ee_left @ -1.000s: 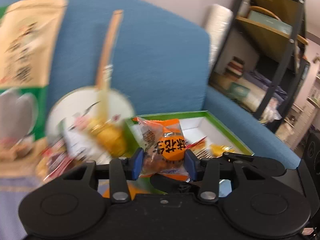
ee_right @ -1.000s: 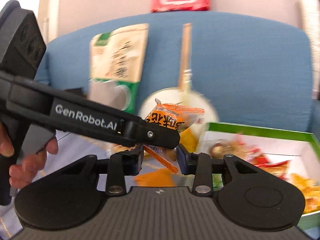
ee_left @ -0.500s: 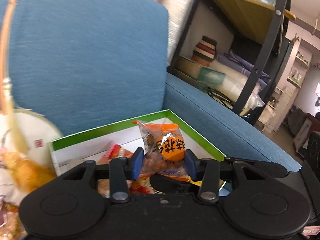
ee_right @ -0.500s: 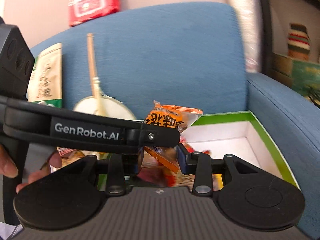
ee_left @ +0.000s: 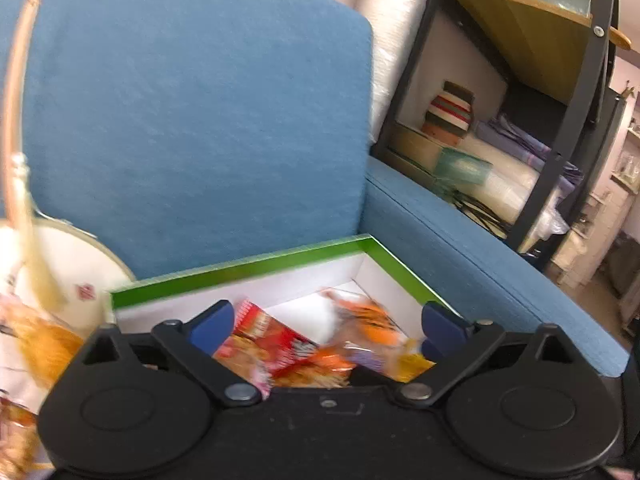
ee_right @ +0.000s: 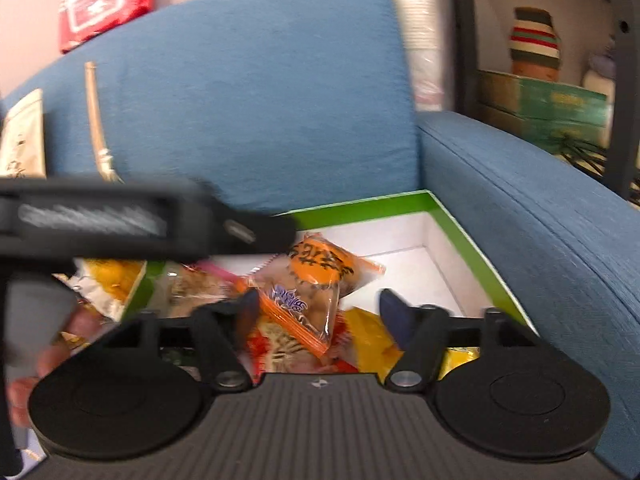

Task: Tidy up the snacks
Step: 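Move both tools over the flat orange packet on the seat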

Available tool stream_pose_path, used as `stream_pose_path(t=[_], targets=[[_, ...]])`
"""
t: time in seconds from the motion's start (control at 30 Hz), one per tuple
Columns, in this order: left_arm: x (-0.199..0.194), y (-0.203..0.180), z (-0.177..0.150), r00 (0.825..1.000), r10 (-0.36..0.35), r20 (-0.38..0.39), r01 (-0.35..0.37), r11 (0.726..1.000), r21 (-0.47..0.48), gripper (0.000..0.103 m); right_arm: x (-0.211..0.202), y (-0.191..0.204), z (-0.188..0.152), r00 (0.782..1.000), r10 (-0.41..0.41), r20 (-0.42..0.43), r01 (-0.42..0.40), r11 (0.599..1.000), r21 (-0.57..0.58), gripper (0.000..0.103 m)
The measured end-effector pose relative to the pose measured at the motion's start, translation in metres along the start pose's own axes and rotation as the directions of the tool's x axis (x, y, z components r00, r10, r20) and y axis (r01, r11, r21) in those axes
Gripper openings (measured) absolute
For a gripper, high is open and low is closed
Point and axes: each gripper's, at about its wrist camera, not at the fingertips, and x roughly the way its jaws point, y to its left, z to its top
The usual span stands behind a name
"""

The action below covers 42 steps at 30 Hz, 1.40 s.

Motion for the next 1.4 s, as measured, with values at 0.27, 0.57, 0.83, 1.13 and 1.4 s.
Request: stream_pose_path(t=[0.27,0.57,0.83,1.13,1.4], targets=[[-0.033,0.012,0.001,0.998,0.056,0.011,-0.056,0.998,0.025,0.103,-0.010,0.009,0.002,0.997,0.059,0.050,-0.060,0.998,0.002,0.103],[-0.114,0.040,-0.012,0.986,0.141,0.091,-0.142,0.990,0.002,0.103,-0.020,0.067,-0.011,0.980,0.197,0.040,-0.191,0.974,-0.126,0.103],[-0.120,0.097,-0.054,0.978,0.207,-0.021,-0.208,0.973,-0.103,0.103,-0.024,0.124,-0.037,0.957,0.283,-0.063,-0.284,0.871,-0.402,0.103],[-0.079,0.120,-0.079,0.978,0.159,-0.132,-0.188,0.950,-0.251,0.103,-0.018,0.095,-0.024,0.988,0.153,-0.024,-0.150,0.910,-0.387,0.103],[-0.049,0.099,-0.087,0.937,0.272,-0.219,-0.312,0.934,-0.172,0.085,-0.021,0.086,-0.024,0.985,0.172,-0.006,-0.164,0.928,-0.334,0.103]])
